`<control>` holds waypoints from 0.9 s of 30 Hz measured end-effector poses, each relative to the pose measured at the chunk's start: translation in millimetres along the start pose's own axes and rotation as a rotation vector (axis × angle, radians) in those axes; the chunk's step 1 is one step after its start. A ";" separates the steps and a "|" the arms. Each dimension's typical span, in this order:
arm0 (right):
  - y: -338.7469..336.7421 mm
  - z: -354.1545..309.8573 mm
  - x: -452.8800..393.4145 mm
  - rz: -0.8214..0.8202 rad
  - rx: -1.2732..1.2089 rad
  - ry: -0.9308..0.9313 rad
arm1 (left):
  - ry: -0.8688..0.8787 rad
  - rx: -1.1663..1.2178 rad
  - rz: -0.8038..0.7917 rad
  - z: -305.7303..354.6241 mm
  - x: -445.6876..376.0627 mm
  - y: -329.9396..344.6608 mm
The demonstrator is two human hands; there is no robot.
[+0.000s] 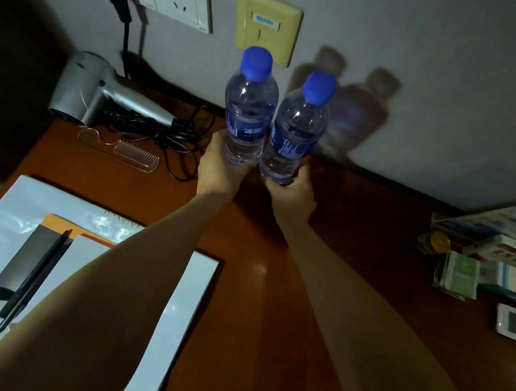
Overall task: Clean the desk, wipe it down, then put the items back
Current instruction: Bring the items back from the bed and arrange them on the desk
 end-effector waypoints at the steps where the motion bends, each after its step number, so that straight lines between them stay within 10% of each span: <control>1: 0.0 -1.3 0.3 -0.001 0.007 0.003 | 0.000 0.003 -0.003 -0.6 -1.0 0.0; 12: -31.2 31.2 36.3 -0.084 0.157 0.148 | -0.030 -0.124 -0.005 4.6 62.8 -7.5; 20: -124.7 115.9 123.5 -0.197 0.575 0.065 | 0.184 -0.421 -0.722 63.3 173.8 74.8; 27: -296.1 217.5 201.3 -0.026 0.650 0.230 | 0.643 -0.609 -0.969 211.2 279.8 169.7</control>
Point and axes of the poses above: each hand's wrist, its own x-axis away from the middle knuckle, its own y-axis out of the palm, z = x × y, the point moved 9 cm from there along -x, towards the middle knuckle, and after that the axes turned 15 degrees about y, right-handed, at the moved point
